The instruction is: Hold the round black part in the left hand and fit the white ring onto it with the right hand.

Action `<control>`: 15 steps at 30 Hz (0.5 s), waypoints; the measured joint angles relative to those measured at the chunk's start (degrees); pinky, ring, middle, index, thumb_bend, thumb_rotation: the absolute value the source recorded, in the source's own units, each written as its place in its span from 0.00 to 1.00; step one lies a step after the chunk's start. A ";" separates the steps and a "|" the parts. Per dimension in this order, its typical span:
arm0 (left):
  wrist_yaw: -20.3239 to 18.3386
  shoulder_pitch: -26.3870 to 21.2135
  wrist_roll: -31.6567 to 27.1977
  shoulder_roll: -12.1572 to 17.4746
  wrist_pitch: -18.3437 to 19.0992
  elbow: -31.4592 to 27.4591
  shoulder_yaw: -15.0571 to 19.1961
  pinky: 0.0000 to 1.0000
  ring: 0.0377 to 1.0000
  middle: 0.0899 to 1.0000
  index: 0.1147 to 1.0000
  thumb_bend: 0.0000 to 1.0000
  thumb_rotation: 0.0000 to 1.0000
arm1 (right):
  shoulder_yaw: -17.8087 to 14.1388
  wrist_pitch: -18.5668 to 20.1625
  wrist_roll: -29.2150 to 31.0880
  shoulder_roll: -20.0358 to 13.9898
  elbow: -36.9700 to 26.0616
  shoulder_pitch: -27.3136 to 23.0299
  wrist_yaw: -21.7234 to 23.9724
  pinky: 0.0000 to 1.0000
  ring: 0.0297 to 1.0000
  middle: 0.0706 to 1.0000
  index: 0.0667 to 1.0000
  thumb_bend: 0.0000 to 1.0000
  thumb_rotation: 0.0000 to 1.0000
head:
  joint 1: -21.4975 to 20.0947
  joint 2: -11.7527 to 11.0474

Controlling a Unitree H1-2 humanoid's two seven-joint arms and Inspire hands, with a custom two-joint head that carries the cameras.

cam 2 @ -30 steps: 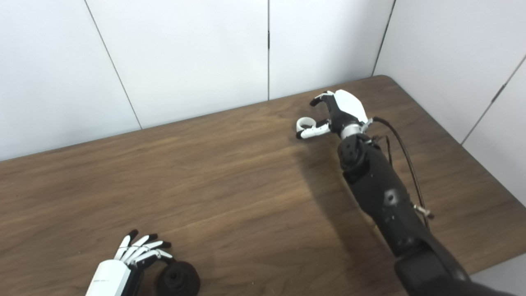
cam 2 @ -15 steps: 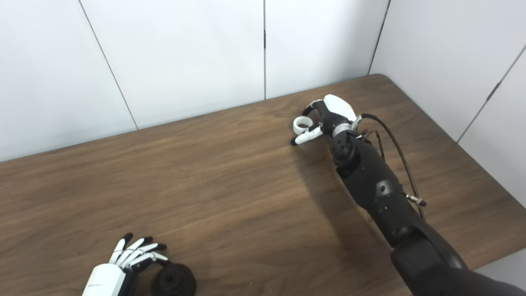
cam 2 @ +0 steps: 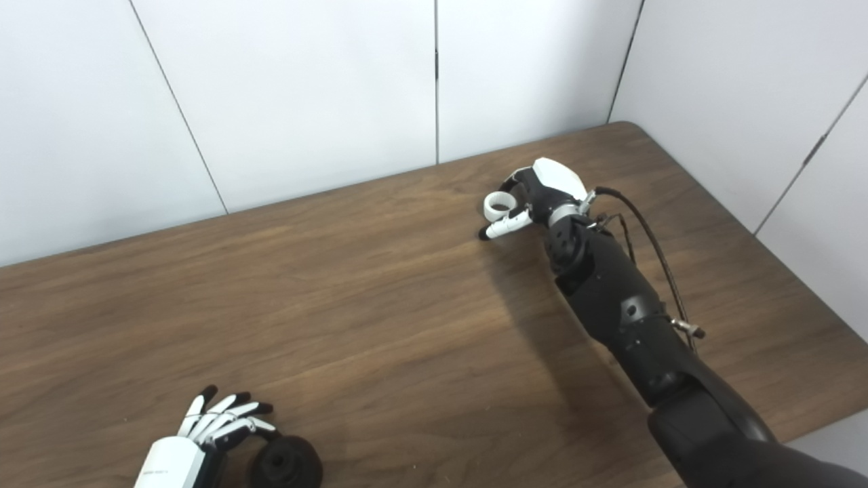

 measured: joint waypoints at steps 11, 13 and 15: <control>-0.09 0.08 -0.05 0.00 0.00 -0.08 0.03 1.00 0.87 0.75 0.42 0.52 0.05 | -0.37 -0.15 0.71 0.25 -0.37 -0.29 -0.64 0.89 0.91 0.80 0.45 0.52 0.14 | 0.09 0.09; -0.07 0.06 -0.04 0.00 0.00 -0.11 0.07 1.00 0.87 0.75 0.42 0.52 0.05 | -0.48 -0.11 0.76 0.45 -0.58 -0.28 -0.77 0.89 0.92 0.80 0.45 0.52 0.14 | 0.09 0.09; -0.09 0.08 -0.02 0.00 0.00 -0.16 0.09 1.00 0.87 0.75 0.42 0.52 0.05 | -0.36 -0.12 0.76 0.41 -0.91 -0.21 -0.75 0.90 0.92 0.81 0.45 0.52 0.14 | 0.18 0.09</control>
